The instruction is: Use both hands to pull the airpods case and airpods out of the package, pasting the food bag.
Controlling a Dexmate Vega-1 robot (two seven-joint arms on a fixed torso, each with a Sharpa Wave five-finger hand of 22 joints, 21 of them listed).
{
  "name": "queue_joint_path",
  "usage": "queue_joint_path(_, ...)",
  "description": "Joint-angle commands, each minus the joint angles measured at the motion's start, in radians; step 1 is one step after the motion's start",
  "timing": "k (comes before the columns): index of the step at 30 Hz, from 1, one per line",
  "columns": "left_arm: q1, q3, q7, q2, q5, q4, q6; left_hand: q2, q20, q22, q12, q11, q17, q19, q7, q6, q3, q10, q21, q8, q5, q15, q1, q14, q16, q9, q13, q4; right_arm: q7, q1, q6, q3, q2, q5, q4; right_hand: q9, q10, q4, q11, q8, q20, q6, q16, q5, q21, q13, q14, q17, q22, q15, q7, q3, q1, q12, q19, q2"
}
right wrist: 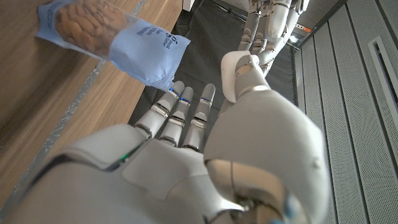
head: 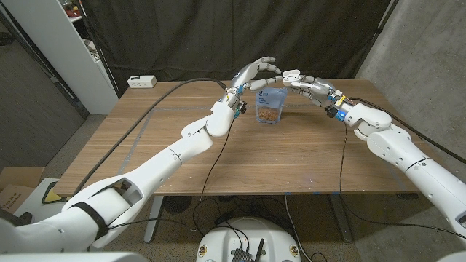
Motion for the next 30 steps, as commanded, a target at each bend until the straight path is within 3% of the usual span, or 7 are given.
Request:
queue_joint_path(1,-0.017,0.012,-0.008,-0.020,-0.017,0.051,-0.060,0.003,0.003,0.002,-0.005,0.000,0.006,-0.003,-0.003,0.002,0.002,-0.001,-0.002,0.001,0.010,-0.043,0.022,-0.002,0.002,-0.003,0.003,-0.012,-0.069,-0.026,-0.016,0.008,-0.011,-0.014,-0.051,0.196,0.012,0.001,0.002,0.088,0.002,0.094,0.008,0.003,0.007,0.000,0.019,0.000,0.001,-0.078,0.071,-0.005,0.003,0.010,0.009,-0.007)
queue_joint_path(9,-0.023,0.011,-0.004,-0.030,-0.024,0.075,-0.098,0.017,0.005,0.002,-0.003,-0.004,0.008,-0.005,-0.012,0.005,0.011,-0.001,-0.002,-0.002,0.019,-0.045,0.048,-0.003,0.005,-0.011,0.005,-0.023,-0.066,-0.016,-0.025,0.001,-0.006,-0.009,-0.044,0.184,0.044,-0.003,-0.002,0.093,0.010,0.127,0.001,0.011,0.008,-0.001,0.044,-0.013,0.000,-0.079,0.067,-0.006,0.001,0.023,0.024,-0.022)
queue_joint_path(10,-0.024,0.010,-0.002,-0.032,-0.024,0.078,-0.101,0.018,0.004,0.002,-0.003,0.007,0.009,-0.005,-0.010,0.007,0.012,-0.002,-0.002,-0.001,0.020,-0.047,0.051,-0.003,0.005,-0.012,0.006,-0.024,-0.067,-0.014,-0.026,0.000,-0.005,-0.009,-0.043,0.183,0.045,-0.003,-0.002,0.092,0.010,0.127,0.000,0.012,0.008,-0.001,0.045,-0.014,0.000,-0.079,0.068,-0.006,0.001,0.023,0.025,-0.023)
queue_joint_path(15,-0.029,0.009,-0.006,-0.037,-0.023,0.086,-0.094,0.023,0.003,0.002,-0.001,-0.006,0.010,-0.005,-0.007,0.012,0.012,0.001,-0.002,-0.001,0.022,-0.049,0.054,-0.004,0.007,-0.017,0.007,-0.025,-0.057,-0.006,-0.027,-0.003,-0.001,-0.006,-0.032,0.179,0.051,-0.004,-0.001,0.093,0.012,0.136,-0.004,0.017,0.008,-0.002,0.051,-0.019,0.000,-0.079,0.063,-0.006,-0.001,0.026,0.029,-0.029)
queue_joint_path(22,-0.030,0.010,-0.021,-0.037,-0.019,0.075,-0.040,0.031,-0.001,0.003,-0.003,0.000,0.015,-0.009,-0.005,0.000,0.001,-0.009,-0.003,-0.009,0.019,-0.048,0.029,-0.011,0.009,-0.026,0.010,-0.009,-0.045,0.003,-0.030,-0.007,0.001,-0.002,-0.023,0.170,0.059,-0.004,-0.007,0.092,0.010,0.147,-0.012,0.026,0.005,0.000,0.054,-0.024,0.000,-0.084,0.059,-0.006,-0.006,0.030,0.030,-0.037)
queue_joint_path(23,-0.030,0.010,-0.023,-0.037,-0.021,0.074,-0.035,0.030,-0.002,0.003,-0.005,0.011,0.016,-0.010,-0.008,-0.004,-0.003,-0.013,-0.003,-0.011,0.019,-0.044,0.023,-0.012,0.009,-0.028,0.010,-0.005,-0.045,0.005,-0.033,-0.007,0.001,-0.001,-0.022,0.169,0.058,-0.003,-0.008,0.092,0.010,0.147,-0.013,0.028,0.005,0.000,0.054,-0.024,0.000,-0.084,0.057,-0.006,-0.006,0.029,0.030,-0.037)
queue_joint_path(30,-0.027,0.009,-0.021,-0.034,-0.027,0.067,-0.016,0.030,-0.001,0.003,-0.005,0.005,0.018,-0.017,0.000,-0.023,-0.013,-0.018,-0.005,-0.017,0.015,-0.042,0.002,-0.019,0.009,-0.035,0.012,0.007,-0.043,0.010,-0.042,-0.012,0.002,0.001,-0.017,0.163,0.053,-0.001,-0.008,0.087,0.008,0.145,-0.020,0.034,0.002,-0.003,0.052,-0.025,0.000,-0.087,0.053,-0.003,-0.008,0.026,0.029,-0.035)
